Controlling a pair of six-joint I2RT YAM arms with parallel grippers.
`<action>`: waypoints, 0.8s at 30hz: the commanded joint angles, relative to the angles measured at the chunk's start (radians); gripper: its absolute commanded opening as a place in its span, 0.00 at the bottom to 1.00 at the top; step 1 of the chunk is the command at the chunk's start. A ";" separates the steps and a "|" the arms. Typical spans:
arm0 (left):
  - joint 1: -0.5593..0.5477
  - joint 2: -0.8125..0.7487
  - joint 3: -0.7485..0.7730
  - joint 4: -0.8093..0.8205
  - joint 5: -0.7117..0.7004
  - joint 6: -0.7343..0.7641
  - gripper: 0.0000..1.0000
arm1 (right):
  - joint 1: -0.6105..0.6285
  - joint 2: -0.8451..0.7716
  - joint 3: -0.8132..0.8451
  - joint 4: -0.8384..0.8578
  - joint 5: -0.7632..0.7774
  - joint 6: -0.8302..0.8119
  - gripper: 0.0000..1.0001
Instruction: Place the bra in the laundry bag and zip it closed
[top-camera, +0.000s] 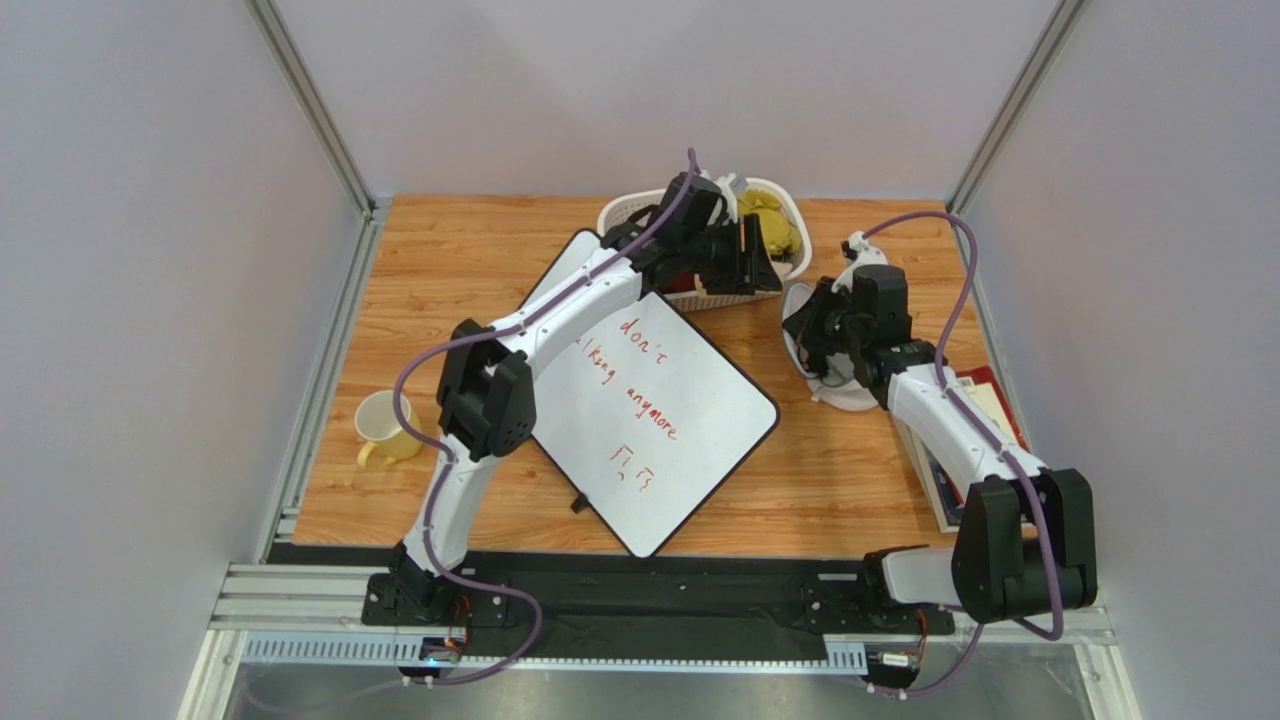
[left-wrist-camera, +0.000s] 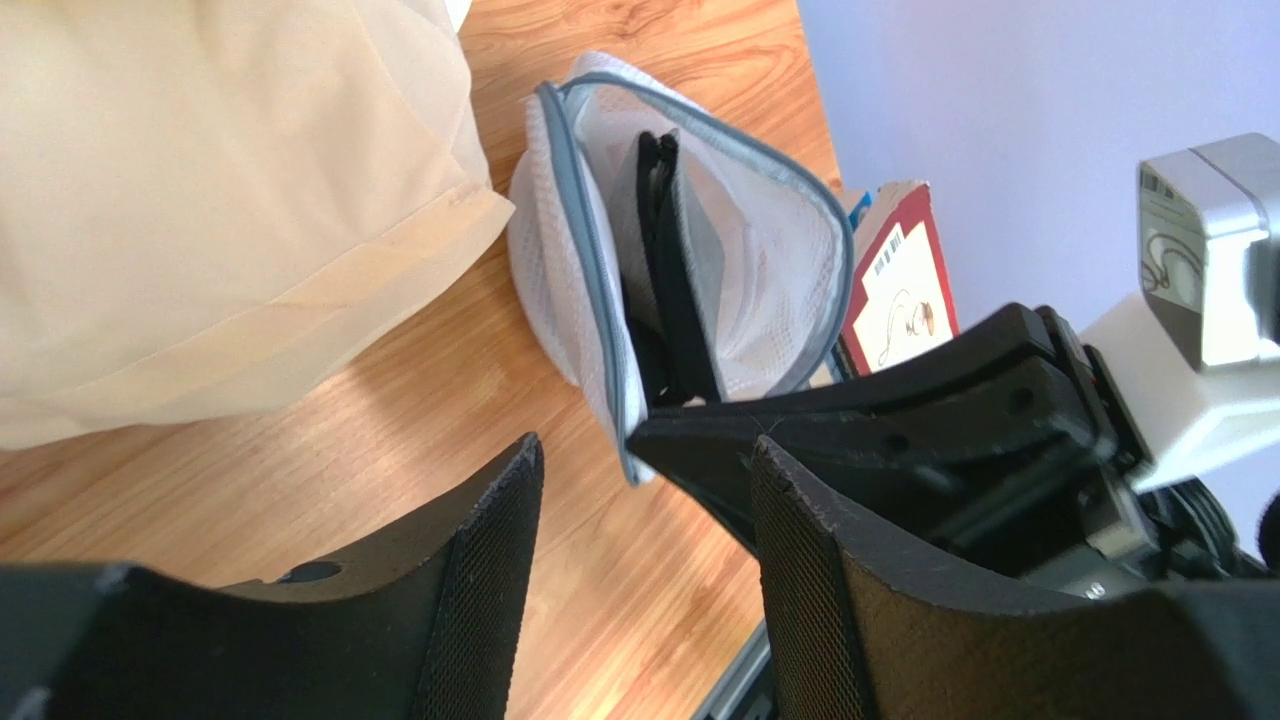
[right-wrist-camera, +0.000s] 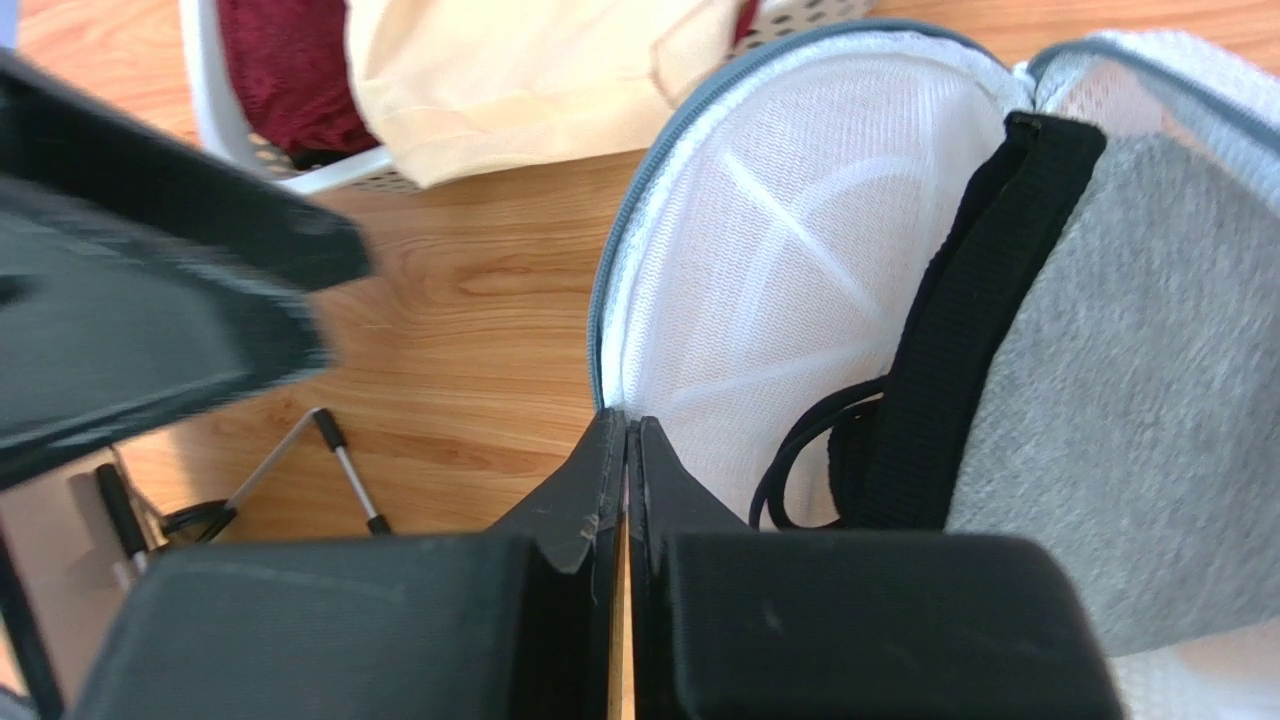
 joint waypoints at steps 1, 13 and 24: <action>-0.013 0.022 -0.007 0.104 -0.011 -0.047 0.59 | -0.002 -0.046 -0.002 0.081 -0.061 0.022 0.00; -0.024 0.094 0.035 0.077 -0.089 -0.060 0.57 | 0.000 -0.077 -0.025 0.109 -0.110 0.031 0.00; -0.036 0.132 0.075 0.092 -0.051 -0.076 0.42 | 0.000 -0.073 -0.019 0.105 -0.138 0.024 0.00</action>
